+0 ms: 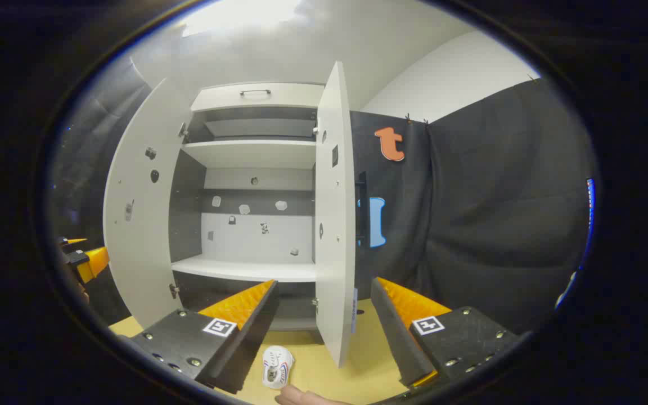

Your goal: Grab one shoe with the right hand and put it into the shoe cabinet, grab the other shoe with the left hand and put it into the shoe cabinet; then close the right door with the right hand and the left door with the left hand.

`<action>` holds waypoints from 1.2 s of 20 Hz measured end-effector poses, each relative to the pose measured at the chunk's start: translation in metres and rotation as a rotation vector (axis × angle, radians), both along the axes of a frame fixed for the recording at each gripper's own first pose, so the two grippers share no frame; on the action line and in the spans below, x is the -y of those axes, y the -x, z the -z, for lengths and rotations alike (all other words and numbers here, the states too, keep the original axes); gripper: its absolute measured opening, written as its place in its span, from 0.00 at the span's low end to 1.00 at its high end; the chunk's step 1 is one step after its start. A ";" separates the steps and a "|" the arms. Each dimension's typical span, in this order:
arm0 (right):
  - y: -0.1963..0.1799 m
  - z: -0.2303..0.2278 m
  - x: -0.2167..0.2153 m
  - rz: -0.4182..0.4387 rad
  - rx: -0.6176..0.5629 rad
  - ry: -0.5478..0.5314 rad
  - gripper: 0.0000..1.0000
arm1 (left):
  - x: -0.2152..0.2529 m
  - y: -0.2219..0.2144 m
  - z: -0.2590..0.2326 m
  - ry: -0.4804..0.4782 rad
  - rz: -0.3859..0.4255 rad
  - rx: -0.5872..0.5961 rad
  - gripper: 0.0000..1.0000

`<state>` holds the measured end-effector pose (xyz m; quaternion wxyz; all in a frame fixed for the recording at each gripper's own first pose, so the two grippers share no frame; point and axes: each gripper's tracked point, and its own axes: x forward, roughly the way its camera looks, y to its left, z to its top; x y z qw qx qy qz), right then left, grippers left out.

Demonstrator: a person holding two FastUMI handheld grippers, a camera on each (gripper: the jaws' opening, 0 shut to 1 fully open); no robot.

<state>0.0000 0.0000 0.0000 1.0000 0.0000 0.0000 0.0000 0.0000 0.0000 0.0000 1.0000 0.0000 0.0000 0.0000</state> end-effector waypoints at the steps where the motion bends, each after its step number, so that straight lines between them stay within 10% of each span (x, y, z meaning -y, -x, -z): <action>1: -0.001 0.001 -0.001 -0.002 0.000 0.001 0.98 | 0.000 -0.001 0.001 0.001 0.001 -0.001 0.96; 16: -0.010 0.025 -0.022 -0.049 -0.023 -0.007 0.98 | -0.002 -0.005 0.008 0.019 0.030 -0.013 0.93; 24: -0.037 0.148 -0.066 -0.111 -0.212 0.087 0.98 | -0.002 -0.005 0.010 0.037 0.052 -0.004 0.93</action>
